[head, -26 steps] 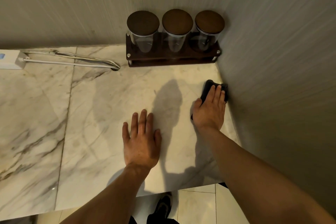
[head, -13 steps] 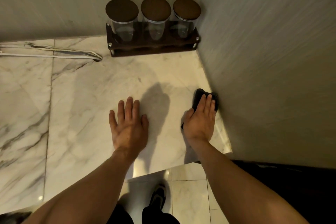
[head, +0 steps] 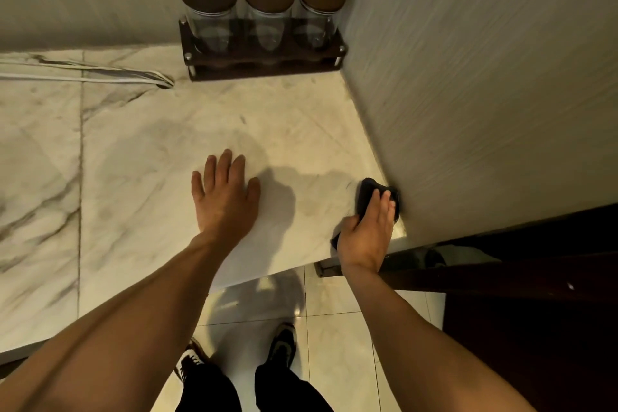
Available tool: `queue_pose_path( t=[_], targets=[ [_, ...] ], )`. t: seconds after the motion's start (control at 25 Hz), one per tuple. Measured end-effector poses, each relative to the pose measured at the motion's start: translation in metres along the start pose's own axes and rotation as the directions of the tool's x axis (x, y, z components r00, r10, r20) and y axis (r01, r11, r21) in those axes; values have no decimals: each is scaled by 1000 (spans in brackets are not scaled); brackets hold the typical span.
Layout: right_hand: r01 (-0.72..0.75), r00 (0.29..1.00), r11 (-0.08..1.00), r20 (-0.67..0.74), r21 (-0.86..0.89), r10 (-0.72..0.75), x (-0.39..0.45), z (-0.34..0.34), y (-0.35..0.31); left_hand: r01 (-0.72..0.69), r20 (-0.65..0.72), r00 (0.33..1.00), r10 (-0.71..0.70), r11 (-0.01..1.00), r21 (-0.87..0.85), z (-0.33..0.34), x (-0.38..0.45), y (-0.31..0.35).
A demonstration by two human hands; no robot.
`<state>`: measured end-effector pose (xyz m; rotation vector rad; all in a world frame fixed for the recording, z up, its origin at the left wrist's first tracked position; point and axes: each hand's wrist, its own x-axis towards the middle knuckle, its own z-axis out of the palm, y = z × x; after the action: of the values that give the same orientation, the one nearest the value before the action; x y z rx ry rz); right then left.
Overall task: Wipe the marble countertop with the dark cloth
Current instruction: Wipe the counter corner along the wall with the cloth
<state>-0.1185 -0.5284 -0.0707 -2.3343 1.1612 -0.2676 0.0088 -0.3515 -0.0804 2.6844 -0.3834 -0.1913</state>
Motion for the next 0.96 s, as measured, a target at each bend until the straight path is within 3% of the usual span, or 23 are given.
queue_pose_path(
  t=[0.24, 0.36, 0.44, 0.52, 0.6, 0.68, 0.8, 0.88, 0.96],
  targets=[
    [-121, 990, 968, -47, 218, 135, -30, -7, 11, -148, -81, 987, 141, 986, -83, -14, -40, 6],
    [-239, 965, 874, -1, 422, 264, -48, -18, 16, -169, -86, 984, 153, 961, -218, -15, -80, 24],
    [-410, 898, 658, 151, 632, 414, -62, -27, 20, -182, -56, 983, 173, 935, -305, -13, -107, 34],
    [-584, 774, 315, 395, 749, 496, -79, -39, 26, -139, 18, 987, 161, 900, -412, -12, -127, 41],
    [-721, 624, 1, 649, 693, 435, -94, -57, 34, -8, 130, 988, 88, 855, -518, -15, -141, 47],
    [-817, 497, -172, 823, 551, 275, -108, -73, 39, 133, 273, 961, 31, 817, -561, -24, -144, 50],
    [-871, 438, -203, 894, 448, 95, -121, -90, 37, 232, 419, 906, 57, 761, -605, -47, -141, 53],
    [-897, 410, -178, 912, 404, 4, -126, -100, 28, 322, 473, 881, 21, 707, -630, -64, -139, 55],
    [-915, 390, -131, 920, 382, -43, -129, -105, 17, 459, 582, 813, -6, 622, -634, -78, -138, 56]
  ],
)
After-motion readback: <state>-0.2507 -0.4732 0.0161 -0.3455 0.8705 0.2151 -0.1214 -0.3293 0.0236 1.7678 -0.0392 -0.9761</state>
